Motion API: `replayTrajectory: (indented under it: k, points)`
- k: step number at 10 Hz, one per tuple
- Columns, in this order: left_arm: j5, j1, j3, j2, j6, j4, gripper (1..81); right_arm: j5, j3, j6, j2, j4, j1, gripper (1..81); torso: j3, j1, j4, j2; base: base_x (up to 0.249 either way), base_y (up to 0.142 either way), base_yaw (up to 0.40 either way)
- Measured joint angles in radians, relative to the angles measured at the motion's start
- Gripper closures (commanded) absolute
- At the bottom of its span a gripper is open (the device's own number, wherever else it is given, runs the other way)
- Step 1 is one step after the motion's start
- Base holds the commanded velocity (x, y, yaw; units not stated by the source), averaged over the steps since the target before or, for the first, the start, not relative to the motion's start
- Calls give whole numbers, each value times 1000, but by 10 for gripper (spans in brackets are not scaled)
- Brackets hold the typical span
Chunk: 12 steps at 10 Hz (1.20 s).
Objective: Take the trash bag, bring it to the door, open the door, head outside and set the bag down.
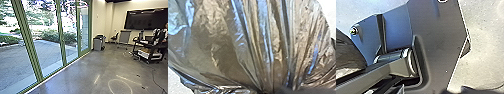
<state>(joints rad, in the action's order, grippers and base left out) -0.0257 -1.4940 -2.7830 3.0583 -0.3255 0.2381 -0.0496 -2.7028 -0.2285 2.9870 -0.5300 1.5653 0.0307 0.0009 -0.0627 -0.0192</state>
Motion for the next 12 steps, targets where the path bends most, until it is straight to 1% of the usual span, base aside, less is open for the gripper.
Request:
replayTrajectory:
  k: [5, 8, 12]
  points:
    - [0, 0, 0, 0, 0, 0, 811, 0, 0, 0, 1, 1, 0, 10, 0, 0, 0, 0, 173, 0, 0]
    - [6, 0, 1, 0, -3, 1, 811, 0, 0, 0, 1, 23, 0, 10, 0, 0, 0, 0, 171, 0, 0]
    - [8, 0, 1, 0, -3, 1, 811, 0, 0, 0, 1, 26, 1, 10, 0, 0, 1, 0, 167, 0, 0]
